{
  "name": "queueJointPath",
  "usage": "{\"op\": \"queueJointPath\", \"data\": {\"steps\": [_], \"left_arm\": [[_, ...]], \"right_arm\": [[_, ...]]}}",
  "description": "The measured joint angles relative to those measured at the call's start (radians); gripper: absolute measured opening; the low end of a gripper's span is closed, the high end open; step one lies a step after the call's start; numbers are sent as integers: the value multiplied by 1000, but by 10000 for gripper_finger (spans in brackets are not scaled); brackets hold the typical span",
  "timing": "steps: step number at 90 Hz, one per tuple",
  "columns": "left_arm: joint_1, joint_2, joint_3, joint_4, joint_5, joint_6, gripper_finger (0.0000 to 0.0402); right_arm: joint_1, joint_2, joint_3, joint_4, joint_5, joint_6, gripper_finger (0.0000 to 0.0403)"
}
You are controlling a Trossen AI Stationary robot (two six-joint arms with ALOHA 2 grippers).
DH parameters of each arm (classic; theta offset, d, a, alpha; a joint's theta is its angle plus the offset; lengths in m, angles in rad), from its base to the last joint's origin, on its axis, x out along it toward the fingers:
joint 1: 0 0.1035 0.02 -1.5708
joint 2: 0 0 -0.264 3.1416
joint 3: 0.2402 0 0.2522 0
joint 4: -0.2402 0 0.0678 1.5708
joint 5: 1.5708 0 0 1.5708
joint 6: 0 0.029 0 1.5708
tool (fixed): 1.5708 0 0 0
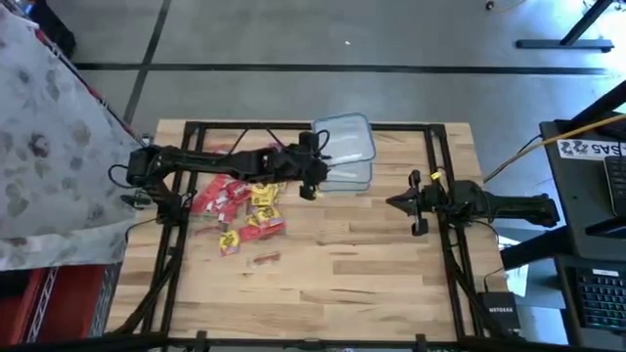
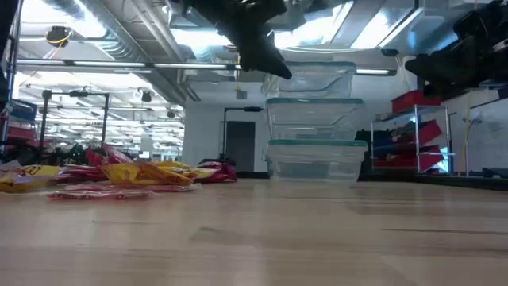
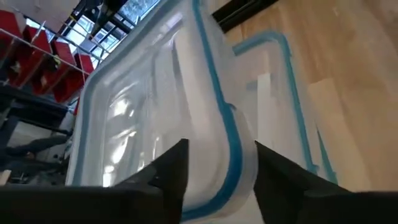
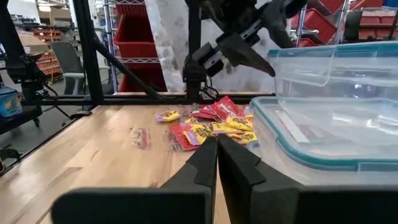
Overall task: Sort candy
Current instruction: Open the square transparent food container
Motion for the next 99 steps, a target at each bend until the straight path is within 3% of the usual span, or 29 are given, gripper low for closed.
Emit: {"op": "queueJointPath", "data": {"steps": [15,45,61,78,99], "left_arm": [[-17,0,0,26,-8,41,61],[-71,7,34,64,-61,119,57],[-132,6,96,75,-144,199,57],[-248,6,177,7,-271,238,57],[-491,4,209,-56,-393,89,56]], "right_arm": [[0,0,0,0,0,0,1],[0,0,0,0,0,0,1],[0,0,0,0,0,0,1],[0,0,0,0,0,0,1],[0,0,0,0,0,0,1]]}}
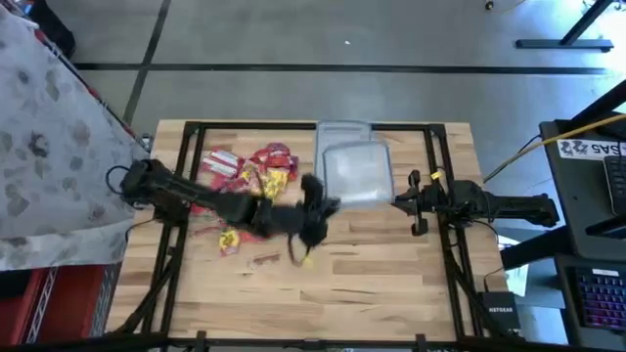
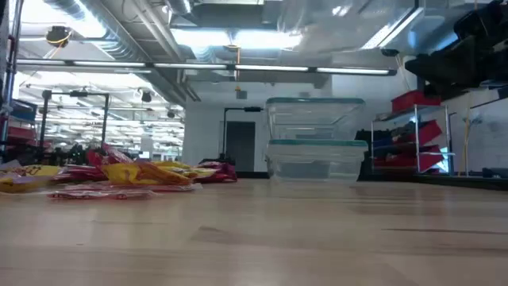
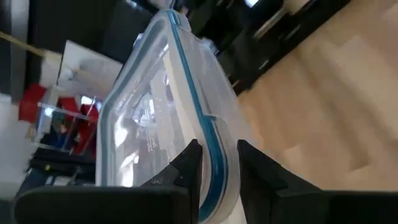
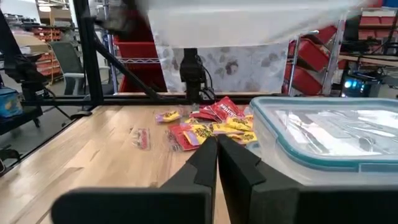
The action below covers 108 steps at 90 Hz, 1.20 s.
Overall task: Sort candy
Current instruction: Open the square transparent food container
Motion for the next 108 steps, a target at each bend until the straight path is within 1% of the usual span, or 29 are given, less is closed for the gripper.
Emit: {"op": "queueJointPath", "data": {"steps": [6,13,22,31,42,48,56,82,89,99,108], "left_arm": [[-74,9,0,8,-38,-94,56],[-154,32,1,10,-71,-239,56],[-238,100,1,18,-78,-424,56],[-294,198,1,21,-72,-590,56],[-326,321,0,56,-68,-732,56],[-328,375,0,78,-70,-779,56],[-325,419,0,89,-85,-801,56],[-303,441,2,42,-72,-811,68],[-292,441,2,3,-67,-839,70],[-273,440,1,-82,3,-922,81],[-248,413,3,-150,109,-1008,102]], "right_arm": [[0,0,0,0,0,0,1],[0,0,0,0,0,0,1],[0,0,0,0,0,0,1],[0,0,0,0,0,0,1],[0,0,0,0,0,0,1],[0,0,0,0,0,0,1],[0,0,0,0,0,0,1],[0,0,0,0,0,0,1],[0,0,0,0,0,0,1],[0,0,0,0,0,0,1],[0,0,0,0,0,0,1]]}}
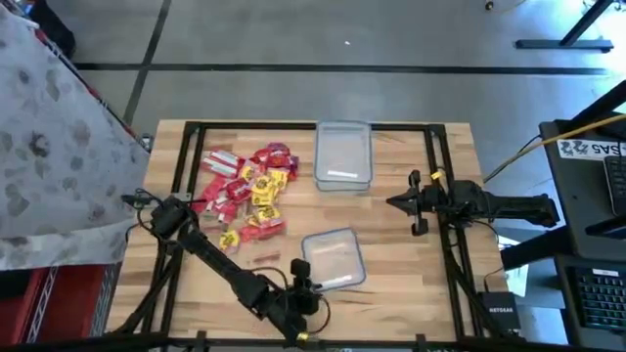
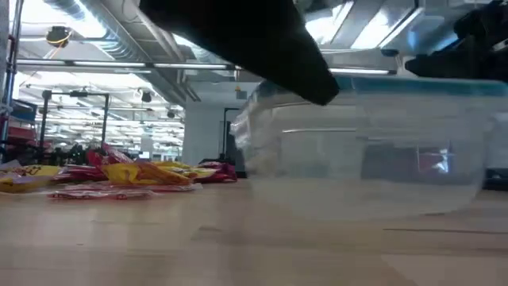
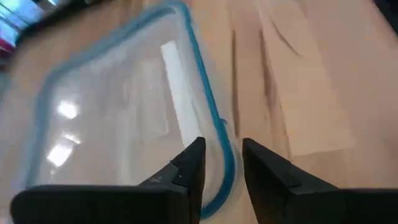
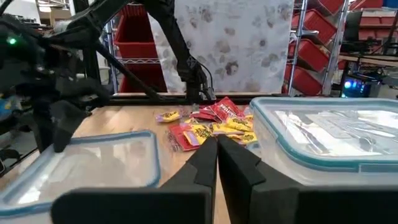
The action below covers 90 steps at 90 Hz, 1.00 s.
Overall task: Sort candy
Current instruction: Open the square transparent food container
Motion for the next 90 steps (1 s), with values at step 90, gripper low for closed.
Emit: {"op": "queueJointPath", "data": {"steps": [90], "left_arm": [[195,-100,-5,-43,327,-175,131]], "right_arm": [[209,451,0,110,-190,466,61]]}}
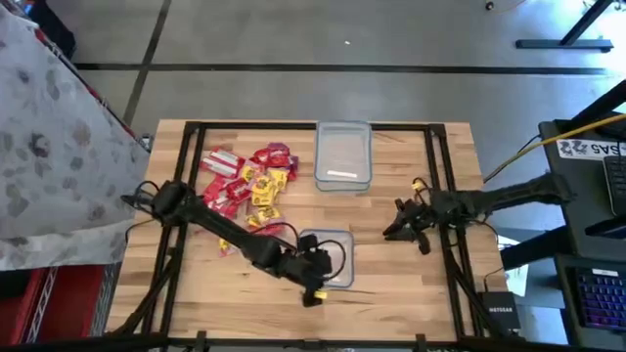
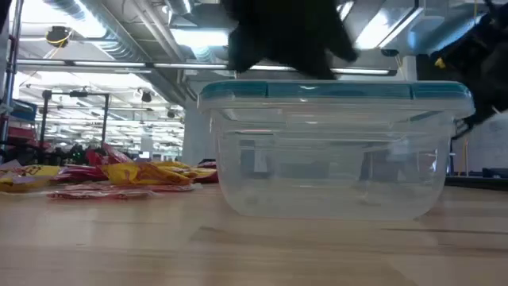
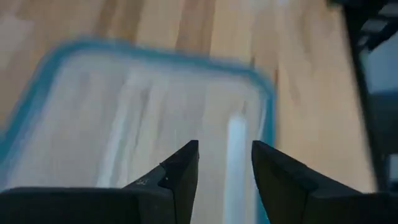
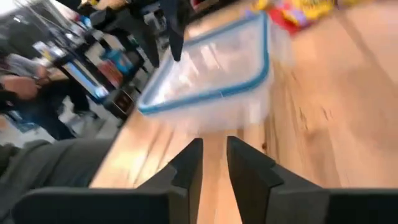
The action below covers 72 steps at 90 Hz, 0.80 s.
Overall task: Sort candy
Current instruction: Open the square transparent food container
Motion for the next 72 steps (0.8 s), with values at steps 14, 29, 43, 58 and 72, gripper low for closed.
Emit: {"op": "queueJointPath", "data": {"steps": [14,29,43,58,72], "left_arm": [[8,22,4,-32,36,32,131],[9,37,9,-85,64,173,131],[8,39,7,-103,67,321,131],[6,37,8,-185,92,483,124],[-16,30,9,-267,92,569,93]], "right_arm": [[83,180,31,124,112,-1,62],[133,407,153,94,217,-40,62],[131,634,241,110,210,-118,62],[131,848,283,263,152,-219,62],[131,1023,281,476,98,-264,66]]}}
